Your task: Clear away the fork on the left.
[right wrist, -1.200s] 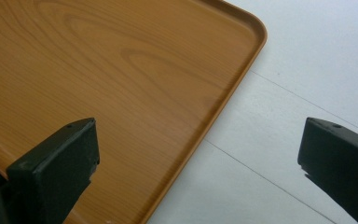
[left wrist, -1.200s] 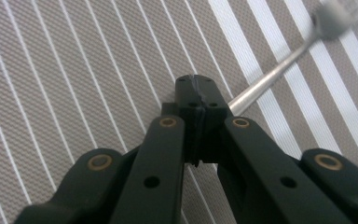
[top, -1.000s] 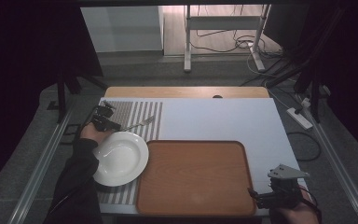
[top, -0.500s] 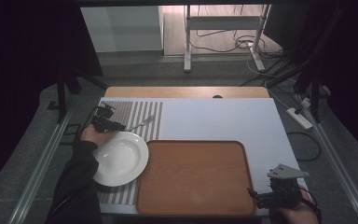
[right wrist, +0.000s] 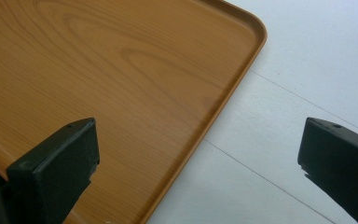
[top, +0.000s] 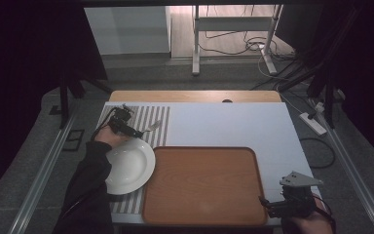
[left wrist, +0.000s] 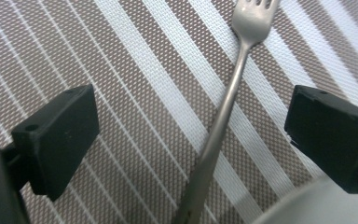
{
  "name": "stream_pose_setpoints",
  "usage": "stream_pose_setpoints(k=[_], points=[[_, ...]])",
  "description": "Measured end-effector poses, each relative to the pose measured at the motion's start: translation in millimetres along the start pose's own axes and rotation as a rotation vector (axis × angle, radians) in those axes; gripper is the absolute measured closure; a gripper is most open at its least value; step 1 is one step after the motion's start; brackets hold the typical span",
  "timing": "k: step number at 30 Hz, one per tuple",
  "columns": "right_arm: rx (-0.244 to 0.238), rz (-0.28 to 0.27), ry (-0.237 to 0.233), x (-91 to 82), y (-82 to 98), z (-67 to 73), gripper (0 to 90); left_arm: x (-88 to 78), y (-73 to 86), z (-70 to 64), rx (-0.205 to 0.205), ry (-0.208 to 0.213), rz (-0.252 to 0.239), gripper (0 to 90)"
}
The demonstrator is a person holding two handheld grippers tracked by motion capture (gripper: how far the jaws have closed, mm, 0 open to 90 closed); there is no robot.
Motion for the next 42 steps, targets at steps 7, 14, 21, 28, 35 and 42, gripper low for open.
stream_pose_setpoints(k=[7, 14, 21, 28, 35, 42], points=[[0.003, -0.004, -0.004, -0.3, 0.3, -0.2, 0.0, 2.4, -2.8, -1.4, 0.042, -0.036, 0.025, 18.6], [-0.003, 0.001, -0.002, -0.2, 0.1, 0.3, 0.0, -5.7, 6.6, 6.3, 0.028, -0.037, -0.025, 60.4], [-0.004, 0.0, -0.002, 0.2, 0.2, 0.6, 0.0, -8.9, 12.7, 10.5, 0.002, -0.012, -0.033, 83.8], [-0.004, 0.001, -0.002, 0.2, 0.1, 0.4, 0.0, -9.8, 12.4, 12.8, -0.024, 0.017, -0.061, 84.7], [-0.004, 0.002, -0.001, 0.2, 0.1, 0.5, 0.0, -13.9, 1.7, 2.2, 0.013, 0.02, -0.087, 84.7], [-0.004, 0.001, -0.001, 0.2, 0.2, 0.5, 0.0, -13.5, -12.4, -16.7, 0.072, 0.022, -0.096, 84.7]])
Point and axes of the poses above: each handheld gripper's, and its own axes: x roughly forward along the jaws, y roughly out of its underside, z roughly to its left, the point moved 1 cm from there along x, roughly forward along the jaws, and after that the axes turned 5 degrees about x, right-handed, at the moved point
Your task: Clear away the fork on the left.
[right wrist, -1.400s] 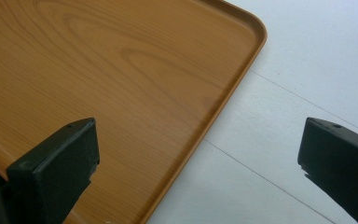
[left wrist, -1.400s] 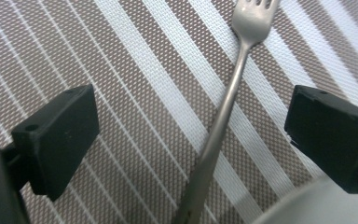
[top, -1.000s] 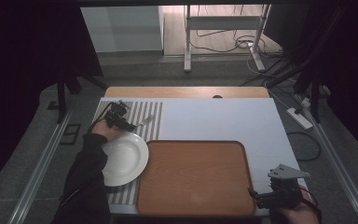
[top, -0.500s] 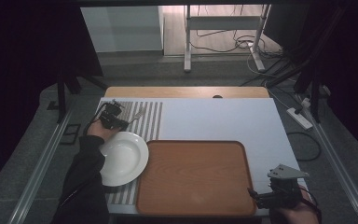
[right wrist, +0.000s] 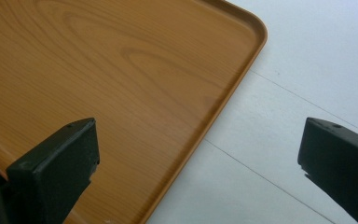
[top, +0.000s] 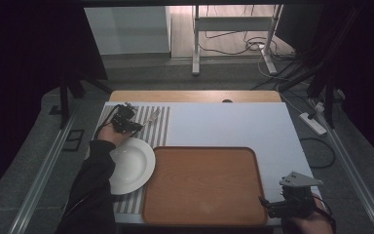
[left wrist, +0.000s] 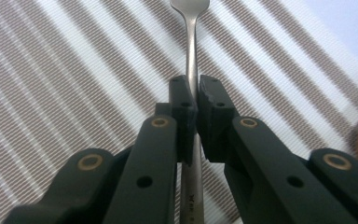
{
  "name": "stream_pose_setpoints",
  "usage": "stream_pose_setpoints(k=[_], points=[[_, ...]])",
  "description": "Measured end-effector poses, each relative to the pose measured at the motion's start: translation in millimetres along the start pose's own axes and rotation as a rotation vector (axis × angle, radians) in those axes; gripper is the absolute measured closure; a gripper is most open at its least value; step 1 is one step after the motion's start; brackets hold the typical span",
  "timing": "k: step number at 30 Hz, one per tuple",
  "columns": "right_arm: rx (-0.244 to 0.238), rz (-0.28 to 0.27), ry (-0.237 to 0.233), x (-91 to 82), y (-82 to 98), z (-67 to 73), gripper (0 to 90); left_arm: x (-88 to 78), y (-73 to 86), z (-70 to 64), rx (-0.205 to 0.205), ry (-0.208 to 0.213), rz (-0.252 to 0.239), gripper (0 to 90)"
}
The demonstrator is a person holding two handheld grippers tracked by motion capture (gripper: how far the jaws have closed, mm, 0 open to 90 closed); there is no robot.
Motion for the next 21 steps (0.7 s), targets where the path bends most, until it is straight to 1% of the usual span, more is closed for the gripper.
stream_pose_setpoints(k=[2, 5, 9, 10, 16, 18, 21], points=[[0.0, -0.002, 0.0, -0.2, 0.1, 0.1, 0.0, 1.2, -4.3, -5.2, 0.015, 0.006, -0.001, 84.7], [0.0, -0.002, -0.002, -0.3, 0.1, 0.0, 0.0, 2.6, -10.8, -12.9, 0.028, 0.018, -0.005, 84.7], [0.0, -0.002, -0.002, -0.5, 0.1, -0.1, 0.0, 3.9, -18.5, -22.8, 0.043, 0.043, -0.007, 84.6], [0.0, -0.001, -0.002, -0.5, 0.1, -0.1, 0.0, 4.4, -20.6, -25.9, 0.044, 0.055, -0.009, 84.7], [-0.002, 0.0, -0.002, -0.5, 0.1, 0.0, 0.0, 5.4, -29.2, -40.0, 0.074, 0.078, -0.007, 84.7], [-0.002, -0.001, -0.004, -0.5, 0.2, 0.0, 0.0, 6.0, -31.6, -44.9, 0.078, 0.093, -0.011, 84.7], [-0.002, -0.002, -0.005, -0.6, 0.2, 0.0, 0.0, 6.7, -34.6, -51.6, 0.088, 0.103, -0.015, 84.6]])
Point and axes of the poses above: each handheld gripper's, and its own axes: x roughly forward along the jaws, y roughly out of its underside, z roughly to its left, the point moved 1 cm from there along x, roughly forward along the jaws, and after that the axes turned 5 degrees about x, right-handed, at the moved point
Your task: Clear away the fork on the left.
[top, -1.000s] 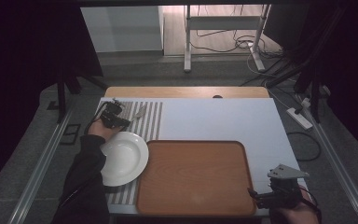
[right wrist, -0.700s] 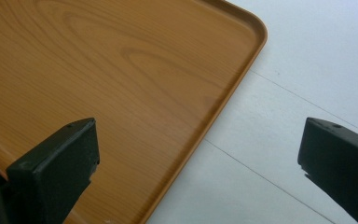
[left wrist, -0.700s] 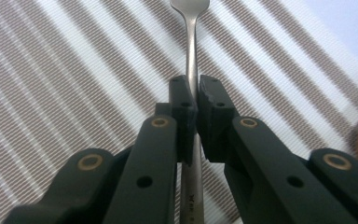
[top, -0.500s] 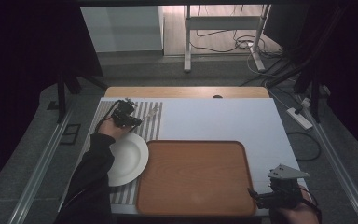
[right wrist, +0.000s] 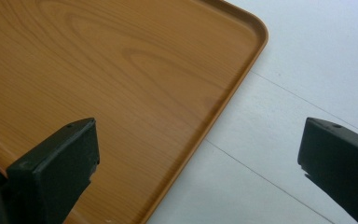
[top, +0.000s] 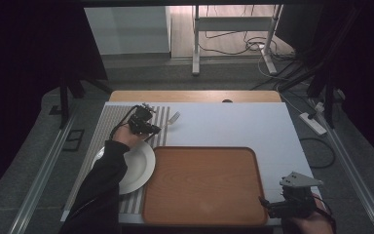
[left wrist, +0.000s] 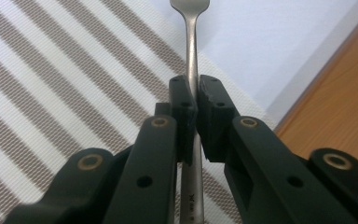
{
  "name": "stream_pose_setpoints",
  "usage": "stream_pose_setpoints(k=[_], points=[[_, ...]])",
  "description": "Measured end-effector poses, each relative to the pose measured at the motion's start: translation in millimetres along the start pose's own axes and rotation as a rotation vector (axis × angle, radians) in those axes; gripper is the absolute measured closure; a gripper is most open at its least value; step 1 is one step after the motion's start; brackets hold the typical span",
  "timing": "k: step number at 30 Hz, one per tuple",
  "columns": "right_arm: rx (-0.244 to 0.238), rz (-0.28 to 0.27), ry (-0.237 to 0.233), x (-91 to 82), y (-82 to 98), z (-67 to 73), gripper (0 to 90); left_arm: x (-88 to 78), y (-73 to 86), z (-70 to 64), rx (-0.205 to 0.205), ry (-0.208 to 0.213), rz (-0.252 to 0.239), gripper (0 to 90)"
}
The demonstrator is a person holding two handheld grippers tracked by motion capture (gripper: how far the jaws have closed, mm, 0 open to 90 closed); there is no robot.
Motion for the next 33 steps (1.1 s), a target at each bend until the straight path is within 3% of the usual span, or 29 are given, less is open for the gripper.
stream_pose_setpoints(k=[9, 22, 33], points=[[0.005, -0.004, -0.004, -0.2, 0.1, -0.2, 0.0, 4.0, -9.4, -20.6, 0.024, 0.035, -0.004, 84.6], [0.003, -0.011, -0.009, -0.9, 0.3, -0.8, 0.0, 12.5, -19.1, -63.8, 0.068, 0.071, 0.017, 84.6], [0.011, -0.024, -0.009, -2.5, 0.8, -2.1, 0.0, 16.4, -8.5, -96.1, 0.069, 0.098, 0.036, 84.6]])
Point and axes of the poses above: each handheld gripper's, and its own axes: x roughly forward along the jaws, y roughly out of its underside, z roughly to its left, the point moved 1 cm from there along x, roughly forward along the jaws, and after that the axes turned 5 degrees about x, right-handed, at the moved point
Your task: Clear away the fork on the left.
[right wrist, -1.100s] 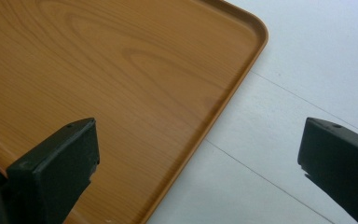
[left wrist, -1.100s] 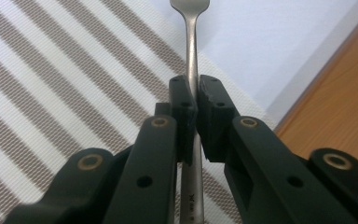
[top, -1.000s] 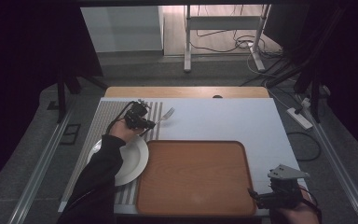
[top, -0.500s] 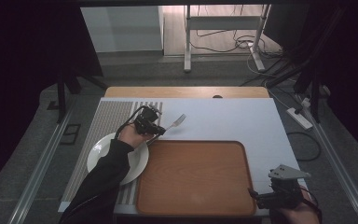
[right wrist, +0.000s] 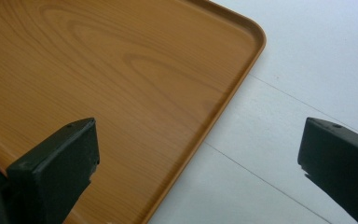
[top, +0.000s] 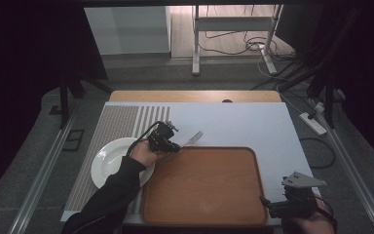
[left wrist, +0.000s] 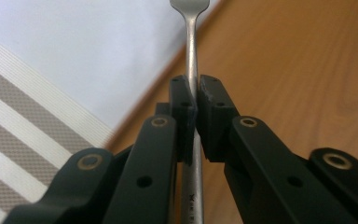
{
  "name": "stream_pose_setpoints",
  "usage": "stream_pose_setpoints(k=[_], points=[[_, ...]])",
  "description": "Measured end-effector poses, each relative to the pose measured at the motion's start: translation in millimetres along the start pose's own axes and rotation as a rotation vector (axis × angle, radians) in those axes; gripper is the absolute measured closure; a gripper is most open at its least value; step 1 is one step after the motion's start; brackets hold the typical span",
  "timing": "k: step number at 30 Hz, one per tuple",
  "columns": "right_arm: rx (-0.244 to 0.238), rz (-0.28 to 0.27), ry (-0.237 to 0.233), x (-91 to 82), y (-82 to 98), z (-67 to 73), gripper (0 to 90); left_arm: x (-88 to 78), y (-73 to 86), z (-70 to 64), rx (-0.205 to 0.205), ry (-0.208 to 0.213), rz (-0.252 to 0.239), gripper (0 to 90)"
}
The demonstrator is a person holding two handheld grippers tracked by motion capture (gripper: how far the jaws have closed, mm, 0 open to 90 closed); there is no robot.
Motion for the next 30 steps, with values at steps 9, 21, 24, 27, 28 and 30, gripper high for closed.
stream_pose_setpoints(k=[9, 21, 24, 27, 28, 30], points=[[-0.007, -0.004, -0.007, -0.3, 0.0, 0.6, 0.0, -3.5, 16.4, -28.9, -0.003, 0.027, 0.005, 84.6], [-0.017, -0.001, -0.013, -0.5, 0.1, 1.3, 0.0, -4.4, 44.7, -64.9, -0.024, 0.044, 0.024, 84.6], [-0.018, -0.001, -0.015, -0.4, 0.1, 1.4, 0.0, -3.2, 51.4, -74.1, -0.024, 0.036, 0.035, 84.6], [-0.02, -0.002, -0.017, -0.4, 0.0, 1.6, 0.0, -2.7, 57.1, -82.3, -0.02, 0.016, 0.054, 84.6], [-0.021, -0.001, -0.017, -0.4, 0.1, 1.7, 0.0, -3.2, 59.1, -84.4, -0.022, 0.013, 0.054, 84.5], [-0.021, 0.001, -0.018, -0.3, 0.2, 1.7, 0.0, -4.9, 63.9, -87.9, -0.034, 0.018, 0.051, 84.5]])
Point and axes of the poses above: each handheld gripper's, and its own axes: x roughly forward along the jaws, y roughly out of its underside, z roughly to its left, the point moved 1 cm from there along x, roughly forward along the jaws, and after that the axes turned 5 degrees about x, right-handed, at the moved point
